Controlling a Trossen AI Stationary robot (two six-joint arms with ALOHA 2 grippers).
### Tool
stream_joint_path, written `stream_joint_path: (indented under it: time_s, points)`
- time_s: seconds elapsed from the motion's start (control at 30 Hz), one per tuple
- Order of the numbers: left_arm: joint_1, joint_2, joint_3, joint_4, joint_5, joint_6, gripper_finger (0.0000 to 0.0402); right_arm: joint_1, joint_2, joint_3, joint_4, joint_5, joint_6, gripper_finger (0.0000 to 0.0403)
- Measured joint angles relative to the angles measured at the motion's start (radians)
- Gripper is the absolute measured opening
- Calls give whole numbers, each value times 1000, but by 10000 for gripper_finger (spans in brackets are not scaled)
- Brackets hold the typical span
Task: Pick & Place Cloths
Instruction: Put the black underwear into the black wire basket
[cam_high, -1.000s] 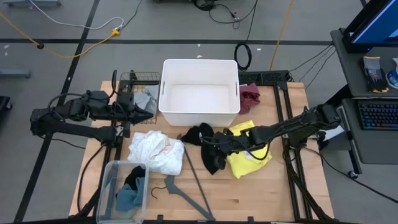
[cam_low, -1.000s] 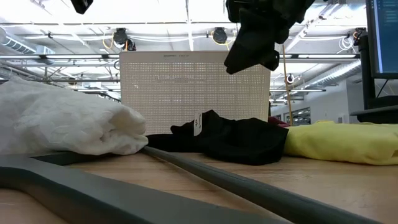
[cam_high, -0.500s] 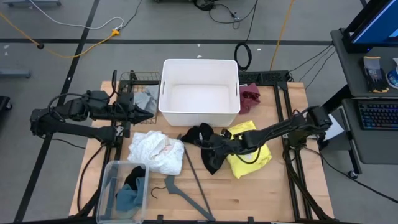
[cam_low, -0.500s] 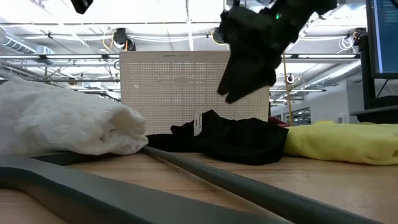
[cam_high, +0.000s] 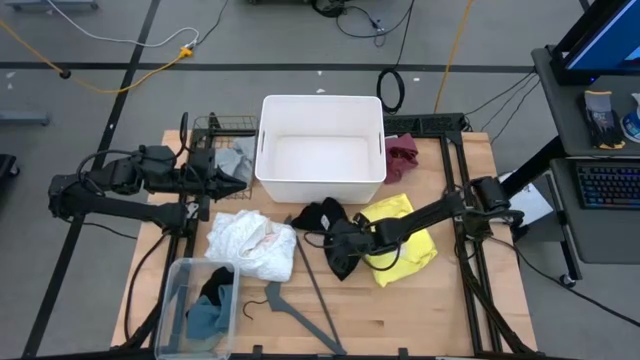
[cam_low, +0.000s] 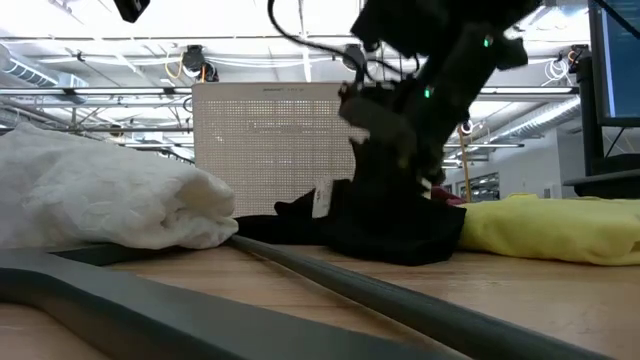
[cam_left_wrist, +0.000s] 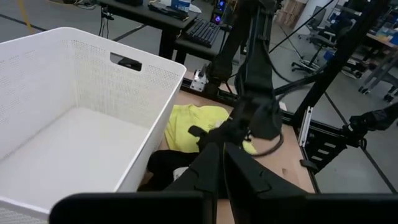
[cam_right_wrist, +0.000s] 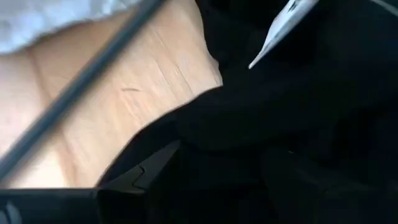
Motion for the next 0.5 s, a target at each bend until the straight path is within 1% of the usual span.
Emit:
stream_joint_path:
  time_s: [0.17, 0.27, 0.4, 0.5]
  points:
    - [0, 0, 0, 0, 0, -1, 26, 14, 71, 3, 18, 7, 57, 200]
    - [0, 0, 0, 0, 0, -1, 26, 28, 104, 5, 25, 7, 106, 188]
    - [0, 0, 0, 0, 0, -1, 26, 55, 111, 5, 24, -16, 133, 149]
    - [0, 0, 0, 1, 0, -1, 26, 66, 112, 4, 23, -46, 136, 99]
